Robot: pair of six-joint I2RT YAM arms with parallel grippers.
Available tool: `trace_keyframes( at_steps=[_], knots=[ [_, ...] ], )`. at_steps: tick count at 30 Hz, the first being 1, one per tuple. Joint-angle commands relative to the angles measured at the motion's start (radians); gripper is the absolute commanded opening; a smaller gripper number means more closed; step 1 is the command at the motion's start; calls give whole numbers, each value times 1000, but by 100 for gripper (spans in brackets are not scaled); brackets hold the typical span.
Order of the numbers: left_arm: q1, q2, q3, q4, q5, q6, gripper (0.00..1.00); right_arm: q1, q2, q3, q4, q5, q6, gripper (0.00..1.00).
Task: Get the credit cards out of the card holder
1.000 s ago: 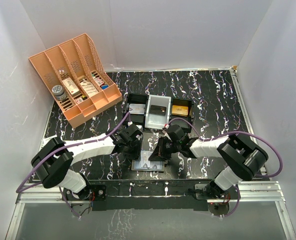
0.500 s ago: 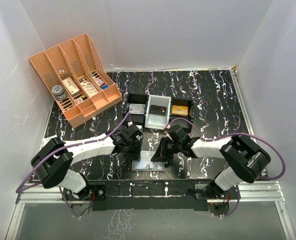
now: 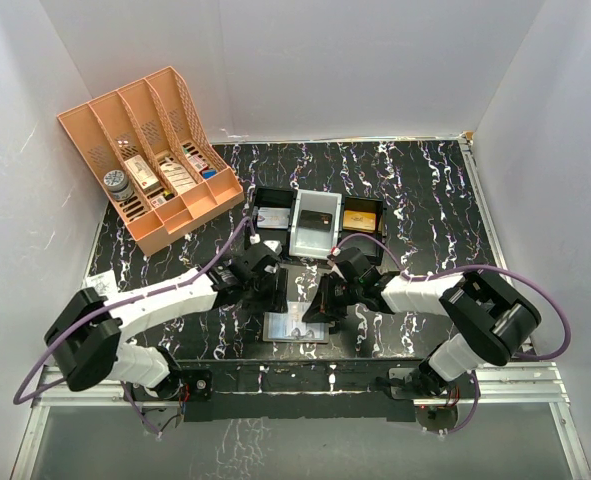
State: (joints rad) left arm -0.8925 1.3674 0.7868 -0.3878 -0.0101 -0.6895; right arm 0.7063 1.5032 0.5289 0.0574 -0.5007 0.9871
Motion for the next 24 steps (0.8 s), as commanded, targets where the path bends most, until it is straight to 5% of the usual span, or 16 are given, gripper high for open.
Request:
trace_keyframes(
  at_steps=[1, 6, 18, 24],
  knots=[
    [1, -77, 18, 139, 151, -32, 57, -3, -5, -6, 48, 28, 27, 2],
    [0, 9, -21, 263, 282, -89, 48, -2, 11, -3, 50, 29, 31, 2],
    [1, 151, -41, 77, 127, -45, 26, -5, -16, -18, 64, 15, 35, 3],
    [0, 115, -70, 45, 98, -54, 25, -5, -29, -28, 80, 11, 49, 3]
  ],
)
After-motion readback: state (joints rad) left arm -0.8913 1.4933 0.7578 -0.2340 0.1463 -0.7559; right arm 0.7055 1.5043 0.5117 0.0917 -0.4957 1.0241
